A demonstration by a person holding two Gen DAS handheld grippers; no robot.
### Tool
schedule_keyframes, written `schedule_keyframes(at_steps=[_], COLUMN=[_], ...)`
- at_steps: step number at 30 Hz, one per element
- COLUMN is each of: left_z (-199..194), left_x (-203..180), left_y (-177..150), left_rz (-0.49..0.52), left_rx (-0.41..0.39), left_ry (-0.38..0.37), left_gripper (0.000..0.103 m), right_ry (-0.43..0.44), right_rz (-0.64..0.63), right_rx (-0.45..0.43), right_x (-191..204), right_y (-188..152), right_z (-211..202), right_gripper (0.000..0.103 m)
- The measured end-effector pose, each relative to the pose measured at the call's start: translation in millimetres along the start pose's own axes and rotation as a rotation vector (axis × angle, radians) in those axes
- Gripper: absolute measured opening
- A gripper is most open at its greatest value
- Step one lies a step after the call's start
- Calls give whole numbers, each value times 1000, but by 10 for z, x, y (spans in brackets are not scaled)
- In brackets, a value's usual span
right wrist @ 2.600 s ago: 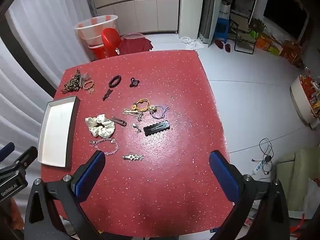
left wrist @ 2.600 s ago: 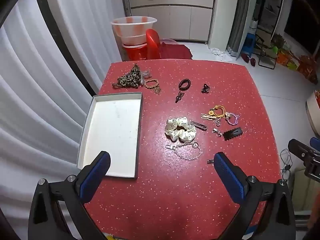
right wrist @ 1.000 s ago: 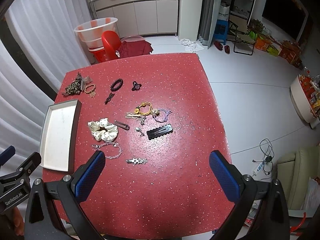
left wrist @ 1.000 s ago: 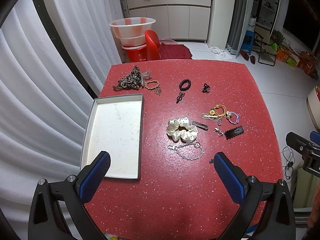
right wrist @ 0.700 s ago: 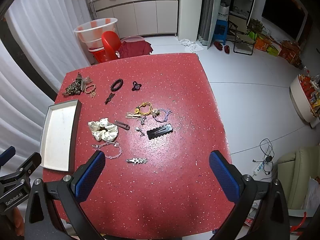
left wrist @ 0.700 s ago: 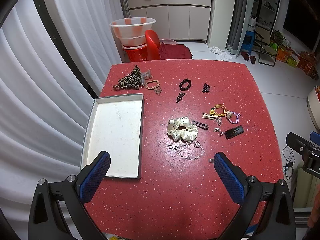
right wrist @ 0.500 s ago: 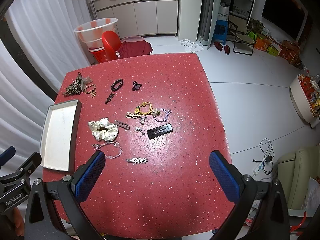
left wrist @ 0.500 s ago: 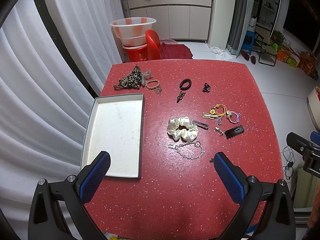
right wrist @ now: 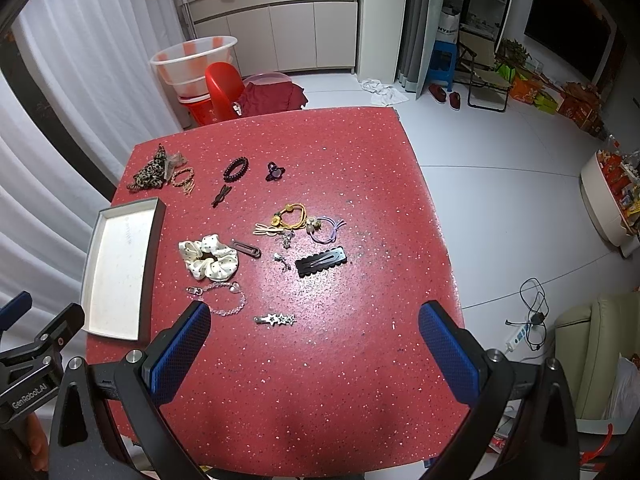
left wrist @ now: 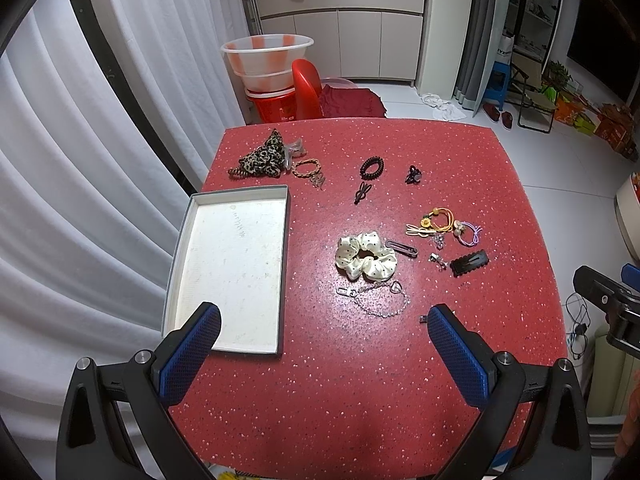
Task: Organize jewelry
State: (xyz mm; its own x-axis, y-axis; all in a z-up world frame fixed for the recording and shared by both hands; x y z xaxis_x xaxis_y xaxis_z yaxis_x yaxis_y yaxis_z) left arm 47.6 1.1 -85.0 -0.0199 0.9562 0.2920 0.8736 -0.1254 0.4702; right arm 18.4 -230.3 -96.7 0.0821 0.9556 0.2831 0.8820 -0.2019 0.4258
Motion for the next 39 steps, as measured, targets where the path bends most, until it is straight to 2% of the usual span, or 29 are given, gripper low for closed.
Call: schedule_keyframes(at_steps=[39], left_z=[-3], left_x=[16], left_y=[-36], left_rz=[0], left_rx=[2], left_ry=[1], left_gripper=[103], right_ry=[-1], right_rz=[-1], right_rx=[1], right_x=[26], right_y=[-26], right_z=[9], right_gripper=[103])
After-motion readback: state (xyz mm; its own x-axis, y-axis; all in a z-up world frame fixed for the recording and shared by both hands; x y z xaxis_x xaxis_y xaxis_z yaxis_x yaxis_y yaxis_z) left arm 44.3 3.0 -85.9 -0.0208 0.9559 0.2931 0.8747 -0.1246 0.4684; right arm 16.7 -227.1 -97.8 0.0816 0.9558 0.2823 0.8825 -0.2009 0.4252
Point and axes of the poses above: each gripper's, at about its wrist camera, not at the fingertips, and z roughly the way its jaws point, x to its left, y to its top, the point moved 10 cm from there along z, roughly the way its jaws point, and after that the axes turned 15 degrees about y, right-handed, at the moved point
